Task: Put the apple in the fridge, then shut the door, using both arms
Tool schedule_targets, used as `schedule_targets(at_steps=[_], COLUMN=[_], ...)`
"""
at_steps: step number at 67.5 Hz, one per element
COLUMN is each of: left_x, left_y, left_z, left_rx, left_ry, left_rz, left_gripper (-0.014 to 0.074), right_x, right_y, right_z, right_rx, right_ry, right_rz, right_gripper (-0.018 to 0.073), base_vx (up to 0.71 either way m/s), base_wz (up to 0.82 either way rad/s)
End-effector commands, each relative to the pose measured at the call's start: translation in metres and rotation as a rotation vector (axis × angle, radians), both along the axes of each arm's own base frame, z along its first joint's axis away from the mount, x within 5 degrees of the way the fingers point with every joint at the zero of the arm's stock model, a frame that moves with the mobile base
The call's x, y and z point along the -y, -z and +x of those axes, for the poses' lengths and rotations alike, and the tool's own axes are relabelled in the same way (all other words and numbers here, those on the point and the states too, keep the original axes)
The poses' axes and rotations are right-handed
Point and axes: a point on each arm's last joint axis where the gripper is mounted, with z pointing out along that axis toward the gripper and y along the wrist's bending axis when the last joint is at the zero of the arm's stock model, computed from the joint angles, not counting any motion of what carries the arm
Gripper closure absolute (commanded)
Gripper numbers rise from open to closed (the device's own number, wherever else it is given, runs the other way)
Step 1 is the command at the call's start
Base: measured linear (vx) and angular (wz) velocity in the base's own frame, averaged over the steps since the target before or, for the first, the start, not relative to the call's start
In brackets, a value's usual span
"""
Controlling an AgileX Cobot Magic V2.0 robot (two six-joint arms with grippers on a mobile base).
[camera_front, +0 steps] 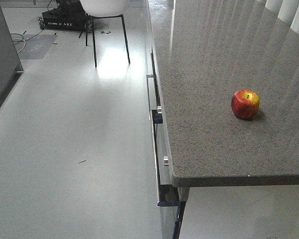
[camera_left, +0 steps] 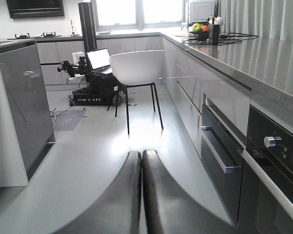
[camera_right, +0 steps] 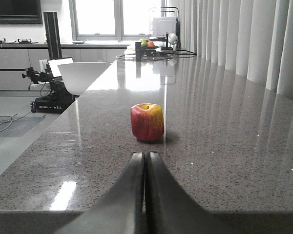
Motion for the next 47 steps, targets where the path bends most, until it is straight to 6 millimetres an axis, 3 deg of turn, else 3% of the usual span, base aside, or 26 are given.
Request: schedule_targets(at_steps=[1, 27, 33, 47], left_x=[0.0, 0.0, 0.0, 0.0], left_y=[-0.004, -0.004, -0.004, -0.004], left_z=[-0.001, -0.001, -0.001, -0.001], left_rx=[0.081, 0.081, 0.081, 0.081], left_ry=[0.004, 0.004, 0.004, 0.004], left_rz=[-0.015, -0.015, -0.015, -0.015], left_gripper=[0.0603, 0.0603, 0.0603, 0.0603], right_x=[0.0, 0.0, 0.001, 0.0], right_y=[-0.004, -0.004, -0.008, -0.044], right_z=[0.0, 0.0, -0.001, -0.004], right_rx=[0.074, 0.076, 0.11, 0.092], right_ry=[0.004, 0.004, 0.003, -0.013], right_rz=[-0.009, -0.003, 0.072, 0.115], right_gripper=[0.0562, 0.0562, 0.0562, 0.0562], base_vx=[0.0, 0.0, 0.0, 0.0], base_wz=[0.0, 0.0, 0.0, 0.0])
